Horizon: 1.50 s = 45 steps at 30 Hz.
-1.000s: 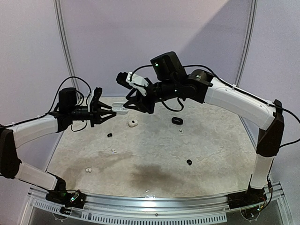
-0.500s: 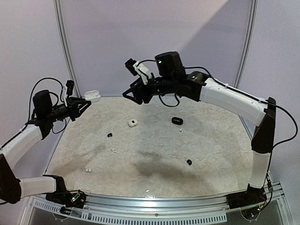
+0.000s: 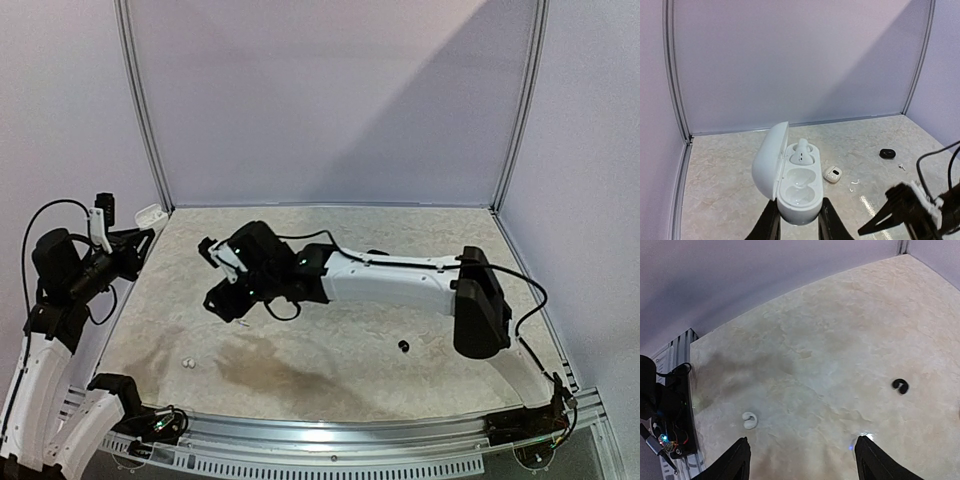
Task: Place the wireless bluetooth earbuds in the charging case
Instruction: Move the left earbud to the corner of the board.
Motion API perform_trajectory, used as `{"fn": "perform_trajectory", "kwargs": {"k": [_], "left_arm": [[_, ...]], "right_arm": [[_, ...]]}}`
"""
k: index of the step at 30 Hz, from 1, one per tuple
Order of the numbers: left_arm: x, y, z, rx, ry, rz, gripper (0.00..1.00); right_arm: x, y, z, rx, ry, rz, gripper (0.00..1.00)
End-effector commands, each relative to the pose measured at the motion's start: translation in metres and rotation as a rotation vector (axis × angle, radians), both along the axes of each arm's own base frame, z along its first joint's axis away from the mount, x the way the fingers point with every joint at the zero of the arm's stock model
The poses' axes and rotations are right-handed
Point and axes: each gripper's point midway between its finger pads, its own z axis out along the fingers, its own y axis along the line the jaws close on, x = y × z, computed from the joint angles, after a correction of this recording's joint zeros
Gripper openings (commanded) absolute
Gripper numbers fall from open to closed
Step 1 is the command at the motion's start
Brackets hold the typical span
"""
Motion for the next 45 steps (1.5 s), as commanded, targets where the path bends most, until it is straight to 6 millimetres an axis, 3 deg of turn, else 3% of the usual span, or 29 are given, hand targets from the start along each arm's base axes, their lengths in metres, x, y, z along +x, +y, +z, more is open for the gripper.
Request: {"fn": "perform_trajectory", "kwargs": {"k": [1,6,11,14,22,26,29,39,45], "left_arm": [[-0.010,0.014,-0.027,0.037,0.082,0.079,0.00],[-0.017,0.011,-0.033,0.029,0.099,0.064,0.00],[-0.019,0.005,-0.033,0.030,0.100,0.034,0.00],[-0.020,0.003,-0.033,0.036,0.100,0.024,0.00],[-0.020,0.001,-0.033,0.043,0.098,0.014,0.00],[-0.020,0.001,-0.033,0.054,0.094,0.015,0.00],[-0.020,0.001,-0.034,0.059,0.095,0.016,0.00],[-0.020,0.002,-0.036,0.070,0.100,0.022,0.00],[-0.021,0.003,-0.037,0.073,0.101,0.025,0.00]], "right_arm": [[-0.040,0.035,-0.030,0.001,-0.026,0.041,0.75],[-0.058,0.054,-0.064,0.016,-0.053,0.079,0.94],[-0.075,0.075,-0.085,0.060,-0.128,0.139,0.94],[-0.064,0.078,-0.103,0.039,-0.173,0.096,0.91],[-0.060,0.075,-0.142,-0.020,-0.234,0.116,0.74],[-0.072,0.073,-0.160,-0.068,-0.268,0.170,0.62],[-0.081,0.075,-0.164,-0.078,-0.296,0.221,0.58],[-0.095,0.081,-0.162,-0.034,-0.259,0.284,0.29],[-0.097,0.079,-0.163,-0.035,-0.230,0.288,0.24]]}}
